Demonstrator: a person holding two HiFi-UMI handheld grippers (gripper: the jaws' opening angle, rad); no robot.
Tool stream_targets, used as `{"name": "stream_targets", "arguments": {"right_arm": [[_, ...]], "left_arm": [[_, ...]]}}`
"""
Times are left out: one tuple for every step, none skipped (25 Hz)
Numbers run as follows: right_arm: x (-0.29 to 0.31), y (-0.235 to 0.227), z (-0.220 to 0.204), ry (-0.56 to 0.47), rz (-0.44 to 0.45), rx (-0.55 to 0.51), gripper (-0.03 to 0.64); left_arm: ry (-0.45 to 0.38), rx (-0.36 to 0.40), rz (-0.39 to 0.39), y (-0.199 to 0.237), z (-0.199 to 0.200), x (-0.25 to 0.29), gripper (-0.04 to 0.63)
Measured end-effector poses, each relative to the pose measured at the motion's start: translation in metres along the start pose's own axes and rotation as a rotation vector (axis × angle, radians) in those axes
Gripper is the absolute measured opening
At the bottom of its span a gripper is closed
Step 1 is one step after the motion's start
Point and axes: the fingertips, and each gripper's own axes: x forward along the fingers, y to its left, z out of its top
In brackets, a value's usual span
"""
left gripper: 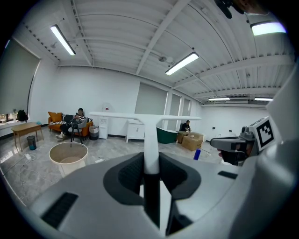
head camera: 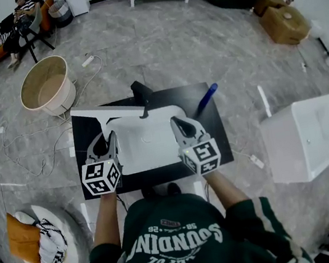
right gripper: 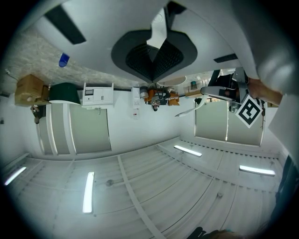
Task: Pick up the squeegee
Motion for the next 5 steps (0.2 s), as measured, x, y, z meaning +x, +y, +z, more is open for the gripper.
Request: {"name": "stream_targets", "arguments": {"right_arm": [[0.001, 0.0, -0.0007, 0.0, -0.003, 0.003, 0.002], [0.0023, 0.0002, -0.0009, -0.001, -0.005, 0.004, 0.002], [0.0035, 0.0006, -0.0007, -0.003, -0.004, 0.004, 0.002], [0.0047, 0.001, -0.0005, -0.006, -0.004, 0.004, 0.002], [0.0059, 0.0013, -0.0005, -0.008, -0.003, 0.004, 0.002]], "left_arm": [[0.001, 0.001, -0.001, 0.0007, 0.0002, 0.0005, 0.084], [0.002, 0.001, -0.002, 0.0016, 0.0004, 0.0011, 0.084], [0.003, 0.002, -0.002, 0.0025, 0.0005, 0.0018, 0.084], [0.005, 0.002, -0.003, 0.0033, 0.0005, 0.0025, 0.084], [0.006, 0.002, -0.003, 0.0041, 0.0005, 0.0033, 0.084]]}}
